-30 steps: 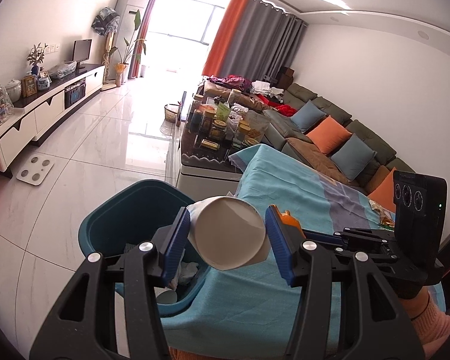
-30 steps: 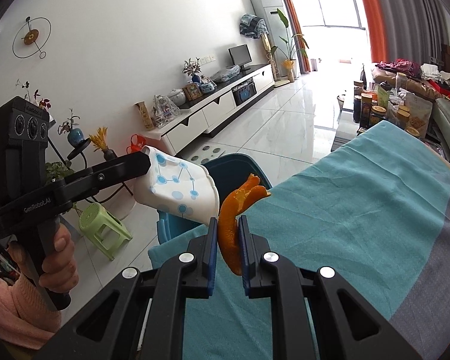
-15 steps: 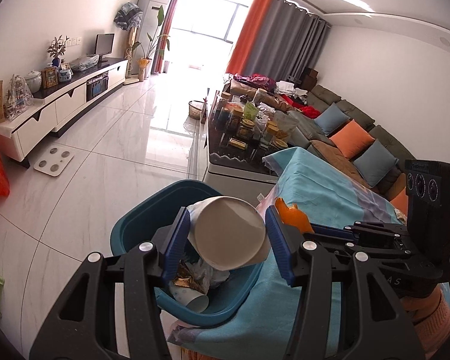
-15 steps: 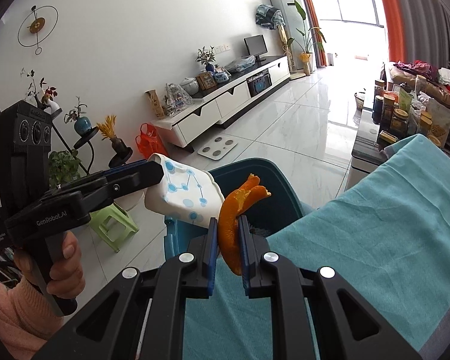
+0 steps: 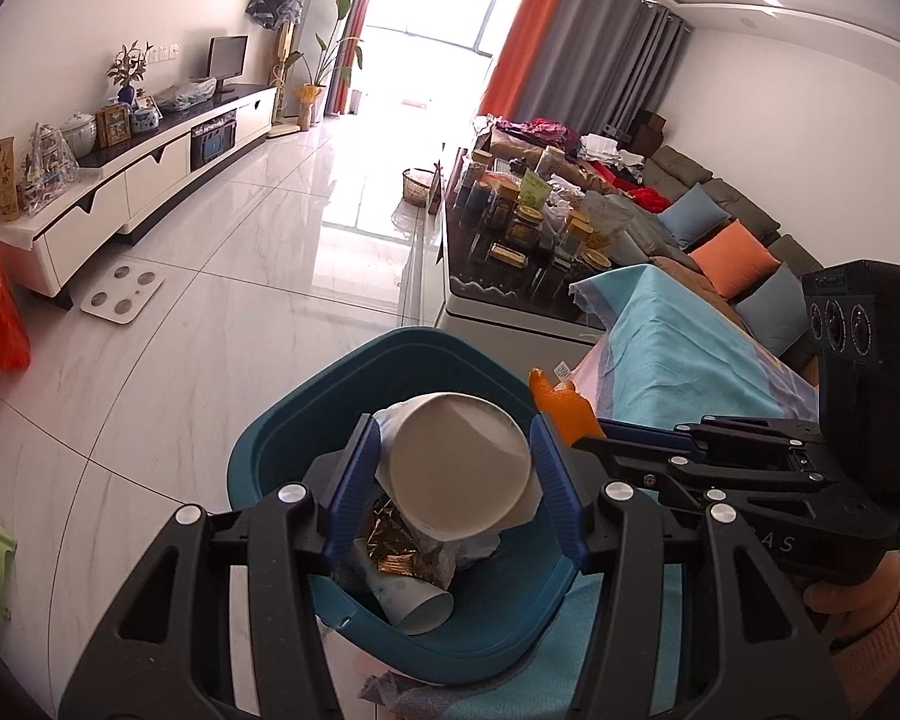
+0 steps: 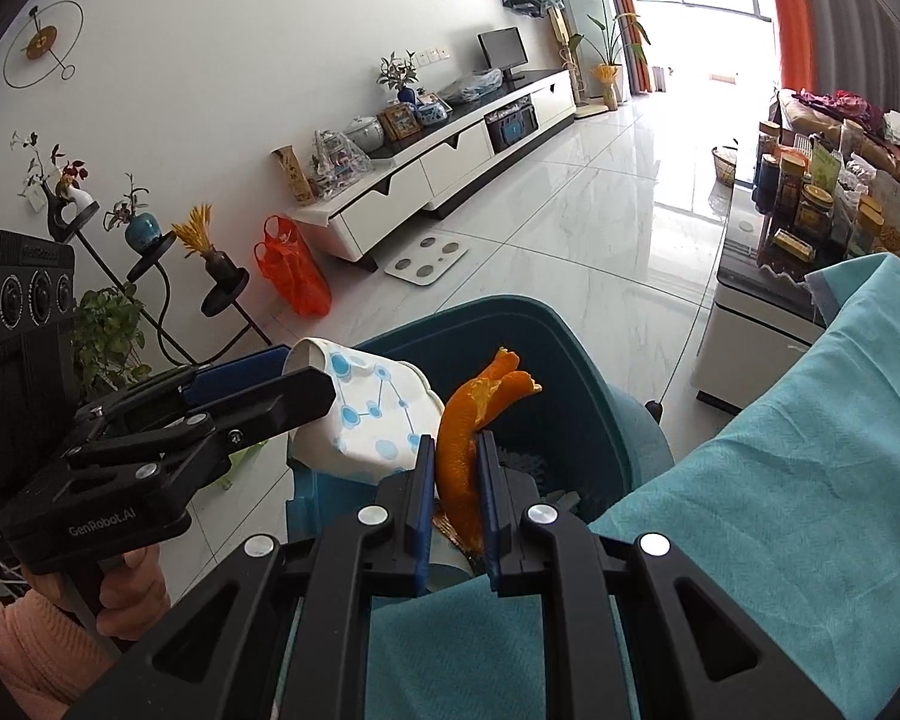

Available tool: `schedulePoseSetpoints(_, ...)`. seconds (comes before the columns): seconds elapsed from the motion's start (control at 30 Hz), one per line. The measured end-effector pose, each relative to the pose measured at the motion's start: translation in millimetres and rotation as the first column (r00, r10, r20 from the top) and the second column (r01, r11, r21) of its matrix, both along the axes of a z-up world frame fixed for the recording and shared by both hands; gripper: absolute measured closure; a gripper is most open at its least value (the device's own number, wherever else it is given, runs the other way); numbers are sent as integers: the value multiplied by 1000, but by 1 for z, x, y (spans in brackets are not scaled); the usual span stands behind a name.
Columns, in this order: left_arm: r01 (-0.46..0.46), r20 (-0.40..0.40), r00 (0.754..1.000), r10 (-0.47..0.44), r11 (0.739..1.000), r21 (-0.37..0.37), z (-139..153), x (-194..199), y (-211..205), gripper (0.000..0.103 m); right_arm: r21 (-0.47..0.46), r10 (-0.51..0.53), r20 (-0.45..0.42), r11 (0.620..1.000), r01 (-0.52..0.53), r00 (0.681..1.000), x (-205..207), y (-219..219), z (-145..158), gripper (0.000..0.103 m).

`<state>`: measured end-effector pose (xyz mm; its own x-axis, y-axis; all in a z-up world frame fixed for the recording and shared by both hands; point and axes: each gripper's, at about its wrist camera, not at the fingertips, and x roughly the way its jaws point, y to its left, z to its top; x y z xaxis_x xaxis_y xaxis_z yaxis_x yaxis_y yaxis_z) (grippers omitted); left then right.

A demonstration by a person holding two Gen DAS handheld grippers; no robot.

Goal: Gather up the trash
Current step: 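Open both tools to drop the cup and orange peel into the bin, then move both tools back over the table toward the orange peel and green wrapper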

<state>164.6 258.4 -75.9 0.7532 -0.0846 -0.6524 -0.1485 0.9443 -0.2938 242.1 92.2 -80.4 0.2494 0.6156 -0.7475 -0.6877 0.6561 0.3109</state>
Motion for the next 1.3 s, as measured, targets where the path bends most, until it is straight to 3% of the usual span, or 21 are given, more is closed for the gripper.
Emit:
schedulePoseSetpoints(0.4,-11,-103,995,4,998,-64,-41,41,-2,51,-11,-32,-42,999,31,999,12,-1,-9,89)
schedulePoseSetpoints(0.57,-14,-104,995,7,998,-66,-48,49,-8,51,5,-48,-42,999,48,998,7,-13,-5,89)
schedulePoseSetpoints(0.8,5,-54,999,-7,999,-44,-32,36,-19,50,49,-53,-36,997,55,998,-5,-31,5,83)
schedulePoseSetpoints(0.87,18,-24,1000,-18,999,-30,-24,28,-25,46,62,-55,-23,996,56,998,-12,-38,11,82)
schedulePoseSetpoints(0.93,33,12,999,-33,999,-15,-14,18,-31,40,80,-57,-11,995,58,998,-19,-46,16,74)
schedulePoseSetpoints(1.03,66,59,996,-66,998,14,1,4,-46,38,100,-77,10,992,75,997,-30,-62,24,70)
schedulePoseSetpoints(1.3,236,127,962,-240,971,48,19,-26,-113,35,130,-183,57,976,175,981,-63,-129,34,65)
